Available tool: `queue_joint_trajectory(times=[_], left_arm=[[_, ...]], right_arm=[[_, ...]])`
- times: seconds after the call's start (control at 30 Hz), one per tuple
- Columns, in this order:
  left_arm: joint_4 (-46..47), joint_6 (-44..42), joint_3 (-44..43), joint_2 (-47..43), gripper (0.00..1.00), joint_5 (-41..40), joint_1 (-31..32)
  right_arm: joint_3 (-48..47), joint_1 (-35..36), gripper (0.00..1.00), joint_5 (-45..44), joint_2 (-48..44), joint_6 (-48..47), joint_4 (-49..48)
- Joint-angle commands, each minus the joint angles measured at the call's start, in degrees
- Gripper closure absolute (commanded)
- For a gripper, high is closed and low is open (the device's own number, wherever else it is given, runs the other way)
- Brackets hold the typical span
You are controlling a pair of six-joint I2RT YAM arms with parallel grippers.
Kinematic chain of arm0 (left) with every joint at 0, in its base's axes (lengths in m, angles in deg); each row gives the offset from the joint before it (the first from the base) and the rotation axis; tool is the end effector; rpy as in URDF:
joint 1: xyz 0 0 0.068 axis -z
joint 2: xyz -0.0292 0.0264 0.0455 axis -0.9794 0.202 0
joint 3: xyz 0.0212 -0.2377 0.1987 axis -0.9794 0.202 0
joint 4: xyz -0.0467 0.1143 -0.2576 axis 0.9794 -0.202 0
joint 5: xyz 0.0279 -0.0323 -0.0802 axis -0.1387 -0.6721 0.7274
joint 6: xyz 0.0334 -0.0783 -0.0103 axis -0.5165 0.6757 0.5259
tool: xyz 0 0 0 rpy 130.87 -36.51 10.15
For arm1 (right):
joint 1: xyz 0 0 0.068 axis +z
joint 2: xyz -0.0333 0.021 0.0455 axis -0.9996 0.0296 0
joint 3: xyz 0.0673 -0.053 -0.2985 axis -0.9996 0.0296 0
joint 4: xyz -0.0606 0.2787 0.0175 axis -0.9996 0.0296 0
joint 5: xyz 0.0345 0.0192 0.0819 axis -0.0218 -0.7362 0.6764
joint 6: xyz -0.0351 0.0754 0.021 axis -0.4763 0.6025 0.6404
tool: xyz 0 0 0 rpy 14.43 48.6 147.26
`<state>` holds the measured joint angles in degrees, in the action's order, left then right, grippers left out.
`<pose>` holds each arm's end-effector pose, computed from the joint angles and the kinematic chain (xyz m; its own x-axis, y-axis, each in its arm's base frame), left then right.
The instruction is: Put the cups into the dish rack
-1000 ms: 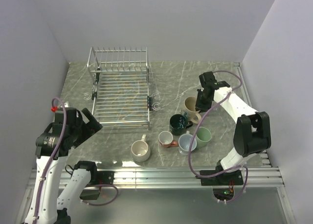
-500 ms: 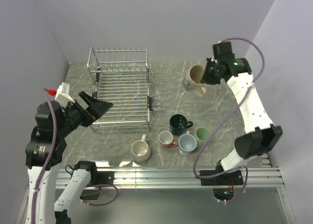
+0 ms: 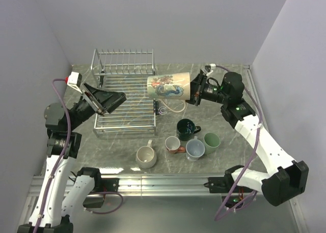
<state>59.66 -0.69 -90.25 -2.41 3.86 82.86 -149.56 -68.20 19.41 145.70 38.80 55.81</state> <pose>0.1550 -0.0646 0.4514 -0.6360 -0.6524 -0.4121 0.4340 0.1392 -0.8901 0.2547 0.1539 0.4152 -0.9299 0.3464 -0.1239 -0.0978 0.0920 0.9909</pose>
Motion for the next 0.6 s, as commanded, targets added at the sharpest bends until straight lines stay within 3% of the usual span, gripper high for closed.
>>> queue_joint_trajectory(times=[0.0, 0.17, 0.57], left_arm=[[9.15, 4.02, 0.98, 0.78, 0.01, 3.63, 0.67], [10.26, 3.22, 2.29, 1.4, 0.01, 1.7, 2.78], [17.65, 6.74, 3.87, 1.05, 0.01, -3.67, 7.97]], right_arm=[[-3.89, 3.44, 1.0, 4.34, -1.75, 12.21, -23.74], [-4.33, 6.97, 1.0, 2.4, 1.31, 15.46, -28.73], [-9.95, 15.23, 1.0, 0.38, 8.52, 14.67, -28.05]])
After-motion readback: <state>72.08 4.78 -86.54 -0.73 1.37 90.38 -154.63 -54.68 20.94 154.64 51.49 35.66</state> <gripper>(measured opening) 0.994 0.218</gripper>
